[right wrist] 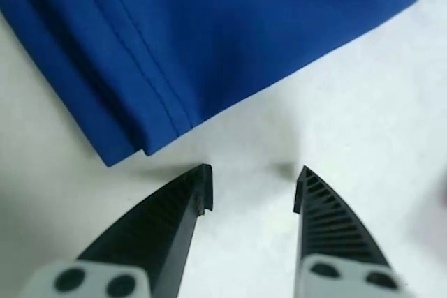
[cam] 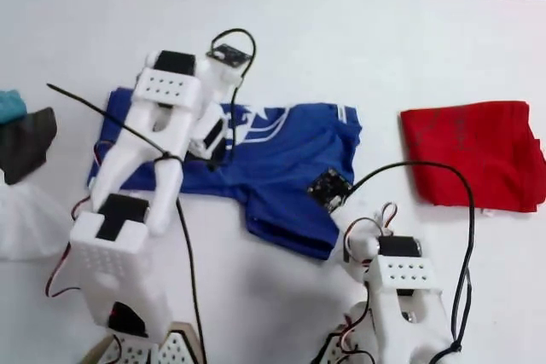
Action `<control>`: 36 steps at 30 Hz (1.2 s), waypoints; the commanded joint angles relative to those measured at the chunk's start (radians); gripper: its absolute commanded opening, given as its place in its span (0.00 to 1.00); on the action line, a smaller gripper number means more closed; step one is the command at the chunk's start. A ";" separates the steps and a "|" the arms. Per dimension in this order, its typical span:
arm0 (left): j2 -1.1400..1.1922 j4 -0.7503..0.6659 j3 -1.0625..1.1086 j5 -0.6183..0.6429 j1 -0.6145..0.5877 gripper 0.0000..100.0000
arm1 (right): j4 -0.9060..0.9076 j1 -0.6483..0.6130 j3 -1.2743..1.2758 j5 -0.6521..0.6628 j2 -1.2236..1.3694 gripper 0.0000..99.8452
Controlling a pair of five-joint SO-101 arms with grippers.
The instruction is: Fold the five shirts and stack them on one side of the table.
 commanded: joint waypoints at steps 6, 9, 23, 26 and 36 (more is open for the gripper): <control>-0.071 0.009 -0.048 0.002 0.000 0.17 | 0.266 0.001 -0.232 -0.006 -0.024 0.25; -0.069 0.005 -0.044 0.003 0.000 0.17 | 0.390 -0.001 -0.345 -0.006 -0.024 0.26; -0.077 0.012 -0.047 0.009 -0.008 0.17 | 0.292 -0.489 -0.405 -0.166 0.130 0.27; -0.077 0.012 -0.047 0.009 -0.008 0.17 | 0.213 -0.495 -0.405 -0.166 0.286 0.29; -0.077 0.026 -0.048 0.005 -0.008 0.17 | 0.021 -0.493 -0.413 -0.160 0.593 0.30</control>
